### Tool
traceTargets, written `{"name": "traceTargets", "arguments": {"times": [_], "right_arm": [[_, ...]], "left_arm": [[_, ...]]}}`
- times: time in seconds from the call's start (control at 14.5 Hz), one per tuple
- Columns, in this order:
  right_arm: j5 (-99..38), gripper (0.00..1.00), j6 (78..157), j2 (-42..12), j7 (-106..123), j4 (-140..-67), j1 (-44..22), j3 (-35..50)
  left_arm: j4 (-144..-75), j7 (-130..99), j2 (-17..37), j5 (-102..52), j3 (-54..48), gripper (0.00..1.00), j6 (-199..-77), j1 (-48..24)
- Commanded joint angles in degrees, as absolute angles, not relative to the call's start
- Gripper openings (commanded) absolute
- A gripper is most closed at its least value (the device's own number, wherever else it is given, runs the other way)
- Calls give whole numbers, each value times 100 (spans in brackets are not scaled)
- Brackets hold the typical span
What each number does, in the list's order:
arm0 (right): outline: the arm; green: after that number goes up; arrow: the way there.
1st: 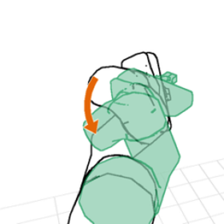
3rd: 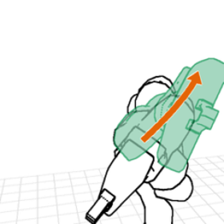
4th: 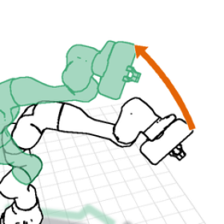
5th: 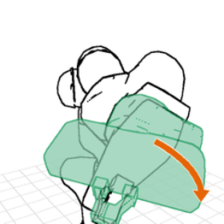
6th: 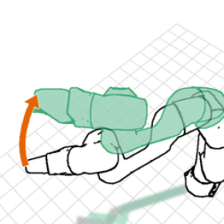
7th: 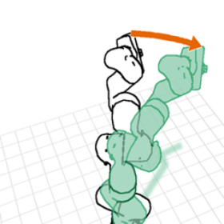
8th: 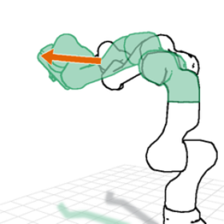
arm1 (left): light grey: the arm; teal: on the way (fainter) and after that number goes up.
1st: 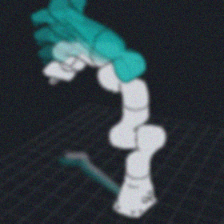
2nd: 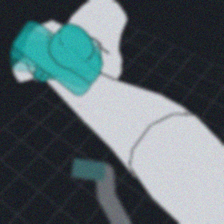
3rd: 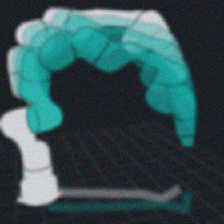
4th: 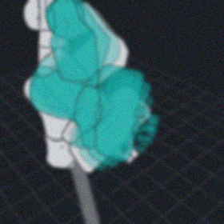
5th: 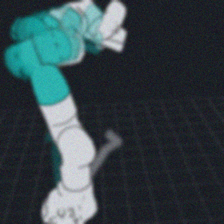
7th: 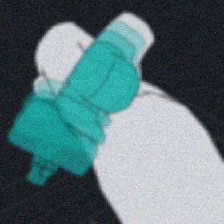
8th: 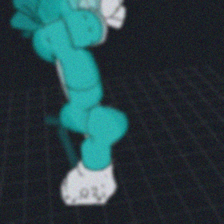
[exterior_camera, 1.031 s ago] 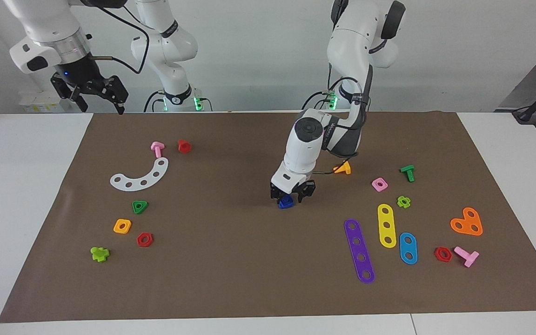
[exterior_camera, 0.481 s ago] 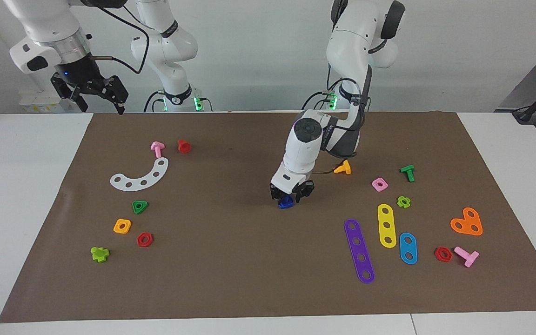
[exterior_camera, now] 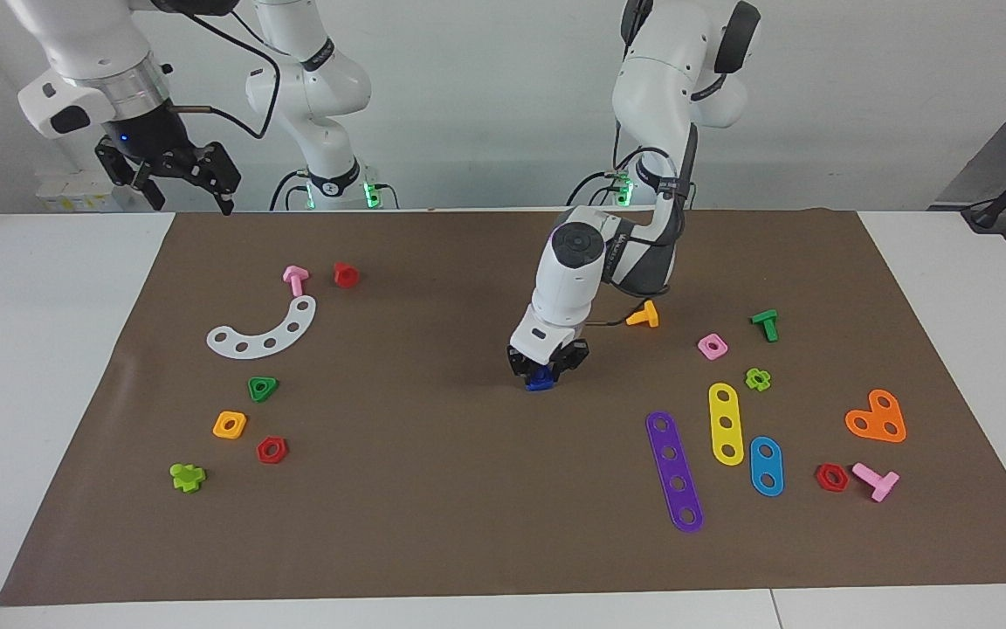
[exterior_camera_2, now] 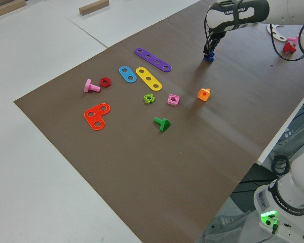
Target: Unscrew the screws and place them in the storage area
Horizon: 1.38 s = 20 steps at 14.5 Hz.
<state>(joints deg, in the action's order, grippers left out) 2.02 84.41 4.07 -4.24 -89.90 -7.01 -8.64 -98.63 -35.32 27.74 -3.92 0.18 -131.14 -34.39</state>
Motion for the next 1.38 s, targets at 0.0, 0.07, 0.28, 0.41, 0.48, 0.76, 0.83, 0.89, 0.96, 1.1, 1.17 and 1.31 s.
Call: {"name": "traceTargets", "arguments": {"times": [0.0,0.07,0.28,0.41,0.48,0.76,0.83,0.89,0.96,1.1,1.17,1.31], "right_arm": [[105,100,8446,483,-290,-9053,-598,-791],[105,100,8446,483,-290,-9053,-606,-791],[105,100,8446,483,-290,-9053,-606,-791],[105,100,8446,483,-290,-9053,-598,-791],[105,100,8446,483,-290,-9053,-606,-791],[105,100,8446,483,-290,-9053,-598,-791],[105,100,8446,492,-290,-9053,-606,-791],[105,100,8446,483,-290,-9053,-606,-791],[105,100,8446,492,-290,-9053,-598,-791],[105,100,8446,492,-290,-9053,-606,-791],[105,100,8446,492,-290,-9053,-606,-791],[105,100,8446,492,-290,-9053,-598,-791]], "left_arm": [[-10011,-3604,2698,-448,123,36,-13245,-3551],[-9967,-3595,2698,-457,123,36,-13184,-3542],[-9626,-3595,2716,-501,123,36,-12852,-3498],[-9021,-3604,2890,-510,123,36,-12246,-3454],[-8730,-3612,2961,-571,123,36,-11904,-3428],[-8086,-3560,3050,-659,176,36,-11092,-2972],[-8121,-3507,2989,-650,176,36,-11092,-2805],[-8217,-3402,2910,-650,176,37,-11005,-2621],[-8400,-3158,2796,-650,176,37,-10943,-2497],[-8909,-2491,2550,-650,176,37,-10968,-2216],[-9147,-2200,2444,-650,193,37,-10977,-2084],[-9630,-1559,2251,-650,193,37,-11013,-1890]]}}
